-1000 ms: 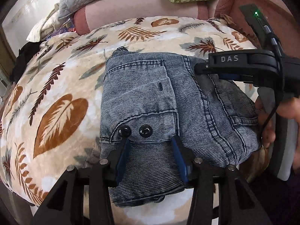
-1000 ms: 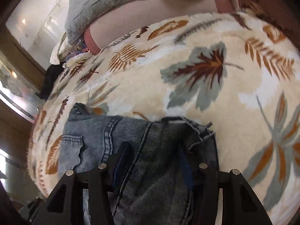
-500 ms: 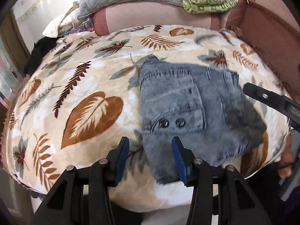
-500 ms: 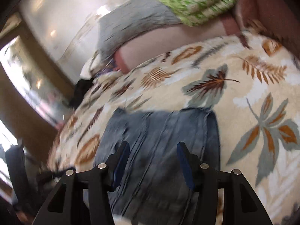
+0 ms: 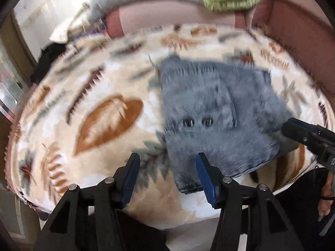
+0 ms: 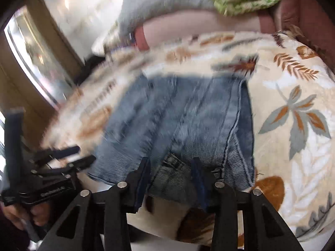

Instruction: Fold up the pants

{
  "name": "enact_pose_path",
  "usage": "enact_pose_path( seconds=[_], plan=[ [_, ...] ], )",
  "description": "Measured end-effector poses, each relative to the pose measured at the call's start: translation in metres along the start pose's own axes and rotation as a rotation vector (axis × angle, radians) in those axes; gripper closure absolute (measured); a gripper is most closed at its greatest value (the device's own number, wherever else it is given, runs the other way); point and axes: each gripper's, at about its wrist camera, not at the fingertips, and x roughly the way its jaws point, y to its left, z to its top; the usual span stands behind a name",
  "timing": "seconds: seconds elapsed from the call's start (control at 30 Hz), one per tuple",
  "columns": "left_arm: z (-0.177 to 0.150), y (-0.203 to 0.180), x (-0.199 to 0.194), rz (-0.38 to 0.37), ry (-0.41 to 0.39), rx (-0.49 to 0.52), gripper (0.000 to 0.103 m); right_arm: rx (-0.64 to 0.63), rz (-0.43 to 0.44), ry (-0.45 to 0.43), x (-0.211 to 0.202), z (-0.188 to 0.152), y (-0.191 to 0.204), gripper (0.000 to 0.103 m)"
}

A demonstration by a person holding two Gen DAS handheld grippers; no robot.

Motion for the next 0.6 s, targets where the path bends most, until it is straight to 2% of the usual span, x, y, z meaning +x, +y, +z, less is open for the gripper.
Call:
enact_pose_path(
  seconds=[0.07,0.13,0.2,0.27,0.33,0.4,0.6],
  plan=[
    [0.005,0.002,-0.027,0.034,-0.083,0.0,0.042,-0.02,-0.003,-0.08,-0.03,0.004,0.002,0.058],
    [0.01,0.002,-0.051,0.059,-0.162,0.001,0.026,-0.046,-0.026,-0.138,-0.058,0.008,0.007,0.056],
    [0.015,0.003,-0.077,0.105,-0.254,-0.003,0.022,-0.045,-0.024,-0.172,-0.08,0.014,0.01,0.043],
    [0.019,0.002,-0.099,0.137,-0.332,0.008,0.02,-0.042,-0.029,-0.231,-0.107,0.019,0.013,0.042],
    [0.023,0.001,-0.115,0.16,-0.372,0.019,0.015,-0.047,-0.026,-0.257,-0.122,0.024,0.019,0.041],
    [0.025,0.001,-0.127,0.178,-0.401,0.032,0.015,-0.049,-0.028,-0.282,-0.134,0.028,0.024,0.041],
    [0.027,0.004,-0.149,0.213,-0.418,0.02,0.015,-0.083,-0.002,-0.315,-0.151,0.028,0.046,0.039]
  ],
)
